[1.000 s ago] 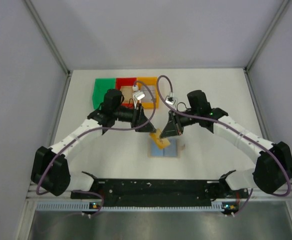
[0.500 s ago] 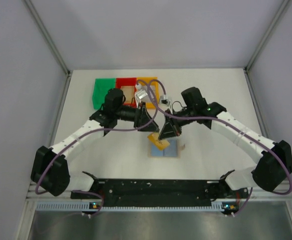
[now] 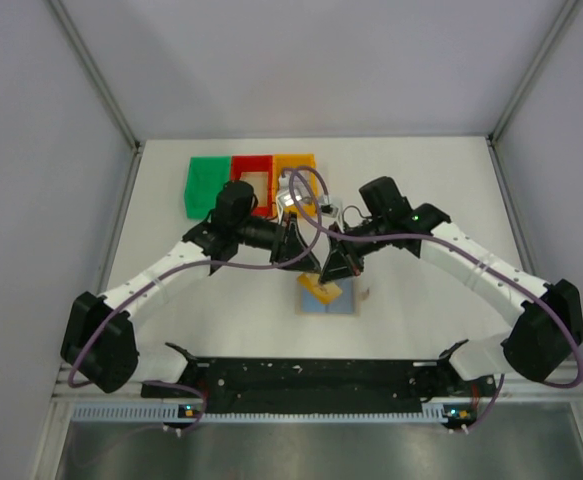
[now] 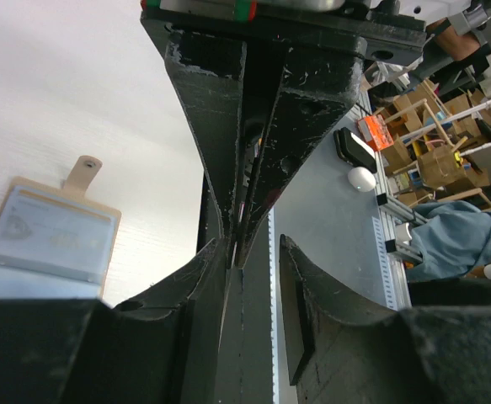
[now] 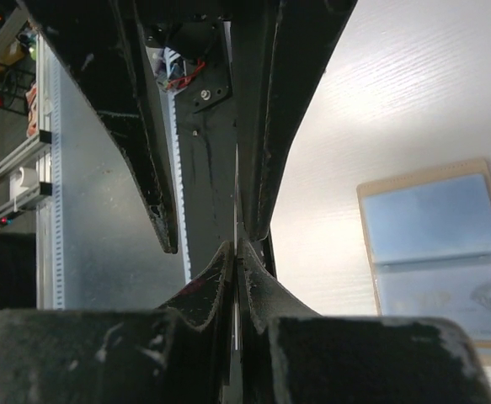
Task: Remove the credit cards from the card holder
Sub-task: Place the credit card in the storage box.
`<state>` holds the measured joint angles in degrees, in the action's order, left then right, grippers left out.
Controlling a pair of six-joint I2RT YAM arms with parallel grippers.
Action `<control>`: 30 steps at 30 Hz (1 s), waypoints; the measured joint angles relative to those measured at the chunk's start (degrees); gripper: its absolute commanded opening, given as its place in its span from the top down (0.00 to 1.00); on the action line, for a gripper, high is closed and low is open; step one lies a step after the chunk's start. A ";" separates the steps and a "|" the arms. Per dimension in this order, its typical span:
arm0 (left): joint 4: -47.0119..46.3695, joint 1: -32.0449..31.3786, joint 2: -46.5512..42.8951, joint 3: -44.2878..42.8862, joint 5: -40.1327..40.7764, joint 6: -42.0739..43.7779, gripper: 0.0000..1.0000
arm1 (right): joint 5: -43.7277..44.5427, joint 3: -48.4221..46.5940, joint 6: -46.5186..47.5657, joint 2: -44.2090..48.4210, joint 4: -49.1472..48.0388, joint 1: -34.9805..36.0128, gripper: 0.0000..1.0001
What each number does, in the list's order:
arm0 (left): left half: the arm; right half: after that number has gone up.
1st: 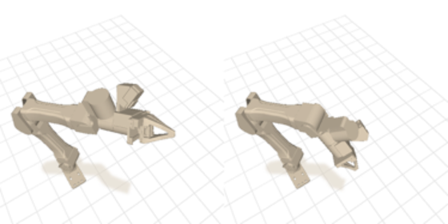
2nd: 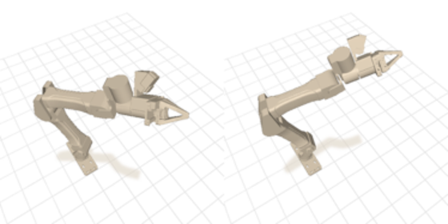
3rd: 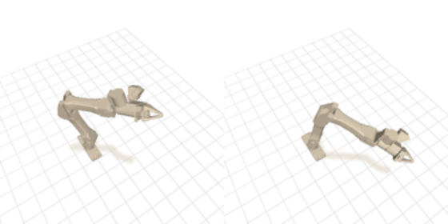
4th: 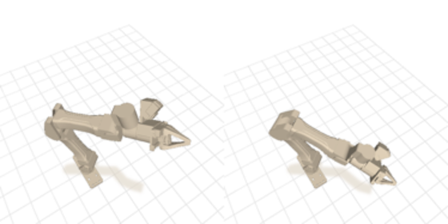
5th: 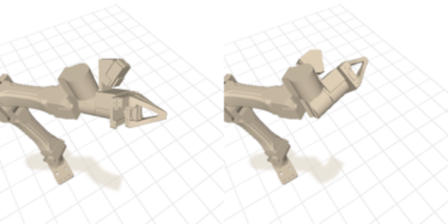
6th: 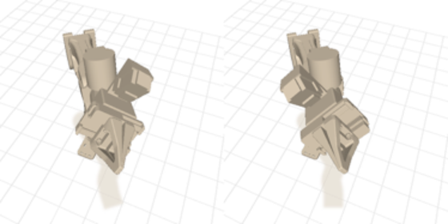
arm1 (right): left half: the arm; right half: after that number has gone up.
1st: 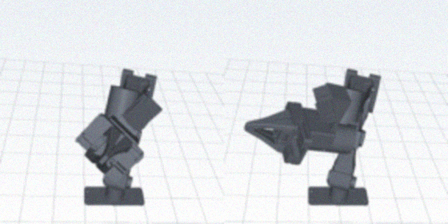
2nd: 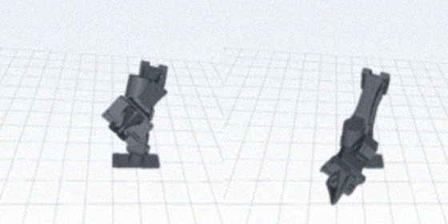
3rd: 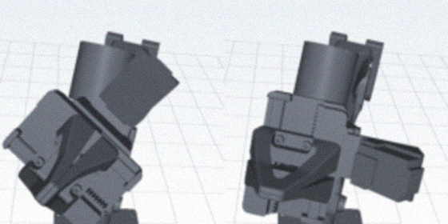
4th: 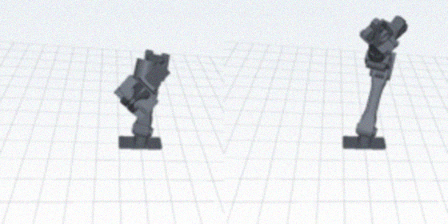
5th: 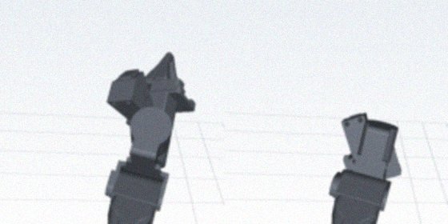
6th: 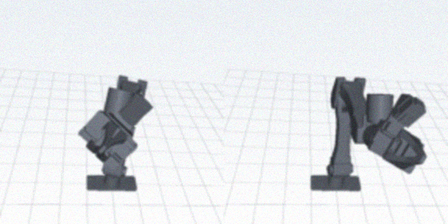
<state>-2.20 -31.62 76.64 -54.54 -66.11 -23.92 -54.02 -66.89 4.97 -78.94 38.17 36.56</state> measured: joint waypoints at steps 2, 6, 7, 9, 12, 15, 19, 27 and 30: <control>2.82 -0.46 0.02 -0.63 0.31 1.75 0.65 | 0.09 0.00 0.02 0.00 0.28 0.09 1.00; 7.89 -1.18 0.04 -2.54 1.31 5.29 0.76 | 0.15 -0.11 0.09 0.00 0.70 0.09 1.00; 8.68 -1.31 0.11 -2.82 1.57 6.08 0.79 | 0.17 -0.33 0.11 -0.02 0.92 0.11 1.00; 9.51 -1.33 0.15 -3.08 2.03 6.93 0.84 | 0.15 -0.72 0.28 -0.02 1.16 0.17 1.00; 10.54 -1.49 0.22 -3.26 2.60 8.15 1.00 | 0.11 -0.76 0.48 -0.02 1.33 0.35 1.00; 11.37 -1.49 0.79 -3.63 2.56 9.18 1.00 | 0.26 -0.76 0.61 -0.09 1.70 0.46 1.00; 12.15 -1.53 0.79 -3.67 3.32 10.75 1.00 | 0.96 -0.76 0.66 -0.28 1.77 0.46 0.50; 8.39 5.70 -1.62 0.96 8.15 11.63 1.00 | 5.60 -1.05 -0.04 1.97 1.73 -3.30 0.17; 5.18 11.13 -2.54 3.52 10.67 11.30 1.00 | 9.07 -0.81 -1.25 5.14 1.25 -5.95 0.14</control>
<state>2.98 -20.49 74.11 -51.03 -55.44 -12.62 -44.95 -67.70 3.73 -73.80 39.42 30.61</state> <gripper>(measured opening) 0.010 0.831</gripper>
